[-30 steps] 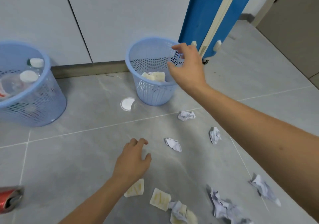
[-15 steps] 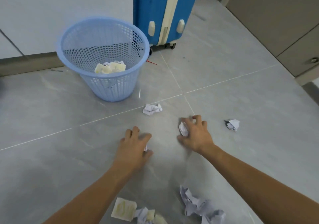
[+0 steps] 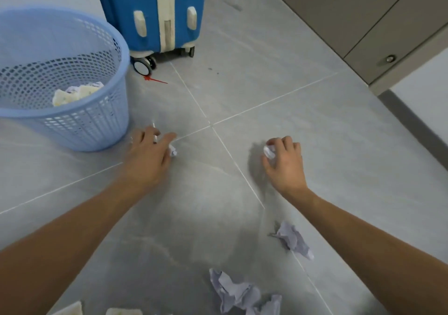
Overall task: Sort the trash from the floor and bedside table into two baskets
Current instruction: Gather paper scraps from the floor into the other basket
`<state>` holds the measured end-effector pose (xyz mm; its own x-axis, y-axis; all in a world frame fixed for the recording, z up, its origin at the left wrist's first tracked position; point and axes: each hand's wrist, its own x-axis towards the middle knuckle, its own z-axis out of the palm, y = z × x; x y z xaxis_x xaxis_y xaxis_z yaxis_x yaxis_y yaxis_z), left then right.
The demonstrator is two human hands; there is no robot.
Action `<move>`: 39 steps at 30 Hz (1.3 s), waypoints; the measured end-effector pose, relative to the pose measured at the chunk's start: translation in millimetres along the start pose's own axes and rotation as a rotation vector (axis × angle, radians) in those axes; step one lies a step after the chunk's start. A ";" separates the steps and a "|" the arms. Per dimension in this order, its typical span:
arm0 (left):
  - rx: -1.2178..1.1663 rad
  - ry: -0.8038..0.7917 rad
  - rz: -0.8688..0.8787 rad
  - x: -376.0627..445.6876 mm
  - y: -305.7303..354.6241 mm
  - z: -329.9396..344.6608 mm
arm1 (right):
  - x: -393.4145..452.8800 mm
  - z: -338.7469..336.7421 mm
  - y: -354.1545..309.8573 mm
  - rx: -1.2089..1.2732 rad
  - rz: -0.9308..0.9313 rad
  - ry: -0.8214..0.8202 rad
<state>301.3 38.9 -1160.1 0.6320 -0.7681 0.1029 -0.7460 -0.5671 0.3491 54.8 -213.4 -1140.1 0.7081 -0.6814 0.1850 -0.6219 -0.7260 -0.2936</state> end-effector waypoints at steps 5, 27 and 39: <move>0.108 -0.146 0.057 -10.3 6.4 19.4 | 13.8 -6.2 57.0 0.037 0.152 -0.105; -0.240 0.361 0.262 -64.3 35.9 -210.2 | 8.4 -111.2 -229.2 0.566 -0.256 0.135; -0.150 0.296 -0.153 6.3 -129.9 -288.0 | 123.1 -61.2 -449.8 0.707 -0.251 0.002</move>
<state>462.6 193.4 -936.6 0.7837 -0.5459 0.2963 -0.6129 -0.6020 0.5119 401.3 23.7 -927.9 0.7993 -0.5041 0.3271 -0.0784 -0.6272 -0.7749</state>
